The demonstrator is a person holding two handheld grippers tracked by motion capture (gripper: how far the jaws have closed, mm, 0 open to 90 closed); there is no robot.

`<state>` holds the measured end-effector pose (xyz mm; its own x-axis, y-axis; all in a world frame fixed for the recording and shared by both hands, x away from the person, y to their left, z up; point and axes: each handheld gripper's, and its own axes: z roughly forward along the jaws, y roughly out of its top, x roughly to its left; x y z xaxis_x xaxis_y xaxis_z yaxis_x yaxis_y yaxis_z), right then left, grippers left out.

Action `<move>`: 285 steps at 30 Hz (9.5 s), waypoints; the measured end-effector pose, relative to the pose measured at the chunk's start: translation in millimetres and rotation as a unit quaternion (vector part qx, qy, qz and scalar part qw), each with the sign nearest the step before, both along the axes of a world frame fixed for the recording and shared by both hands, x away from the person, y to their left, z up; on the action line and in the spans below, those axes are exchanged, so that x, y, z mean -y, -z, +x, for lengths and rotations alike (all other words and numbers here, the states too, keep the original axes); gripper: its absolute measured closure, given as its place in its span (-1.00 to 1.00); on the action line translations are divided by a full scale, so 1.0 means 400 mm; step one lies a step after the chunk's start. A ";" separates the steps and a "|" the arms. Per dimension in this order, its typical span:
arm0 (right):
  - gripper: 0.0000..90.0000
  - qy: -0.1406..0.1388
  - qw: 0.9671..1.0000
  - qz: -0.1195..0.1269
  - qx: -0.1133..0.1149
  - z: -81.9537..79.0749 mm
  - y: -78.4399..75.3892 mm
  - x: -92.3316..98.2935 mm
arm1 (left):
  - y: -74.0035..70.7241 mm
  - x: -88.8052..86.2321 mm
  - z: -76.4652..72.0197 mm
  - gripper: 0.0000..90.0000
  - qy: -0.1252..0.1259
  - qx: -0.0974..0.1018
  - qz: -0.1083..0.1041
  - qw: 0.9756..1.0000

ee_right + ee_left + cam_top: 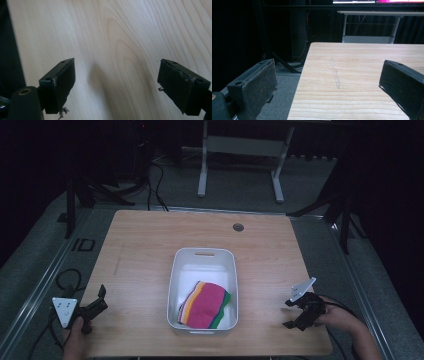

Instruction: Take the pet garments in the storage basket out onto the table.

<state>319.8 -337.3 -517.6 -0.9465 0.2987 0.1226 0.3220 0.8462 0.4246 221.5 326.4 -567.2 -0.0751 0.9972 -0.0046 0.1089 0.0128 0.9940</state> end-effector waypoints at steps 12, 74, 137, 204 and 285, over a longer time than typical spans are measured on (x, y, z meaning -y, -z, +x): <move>-0.63 -0.028 0.999 0.012 -0.026 0.010 -0.023 -0.047 | 0.000 -0.001 -0.001 -0.96 0.002 0.000 -0.001 1.000; -0.69 -0.163 0.986 -0.019 -0.004 0.069 -0.162 -0.620 | 0.000 -0.002 -0.002 -0.96 0.011 0.001 -0.001 1.000; 0.57 -0.164 0.980 -0.032 0.108 0.060 -0.297 -0.681 | 0.000 -0.003 -0.001 -0.96 0.011 0.001 -0.004 1.000; 0.54 0.038 0.993 -0.038 0.103 0.161 -0.167 -0.162 | 0.001 -0.001 -0.003 -0.96 0.010 -0.001 -0.001 1.000; -0.72 0.470 0.832 0.160 0.248 -0.047 0.052 0.154 | 0.001 0.000 -0.003 -0.96 0.008 0.000 0.002 1.000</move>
<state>301.1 -398.9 -538.5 -0.2710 0.9626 0.0016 0.4950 0.1379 0.8579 220.1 326.4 -567.6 -0.0582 0.9983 -0.0015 0.1100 0.0079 0.9939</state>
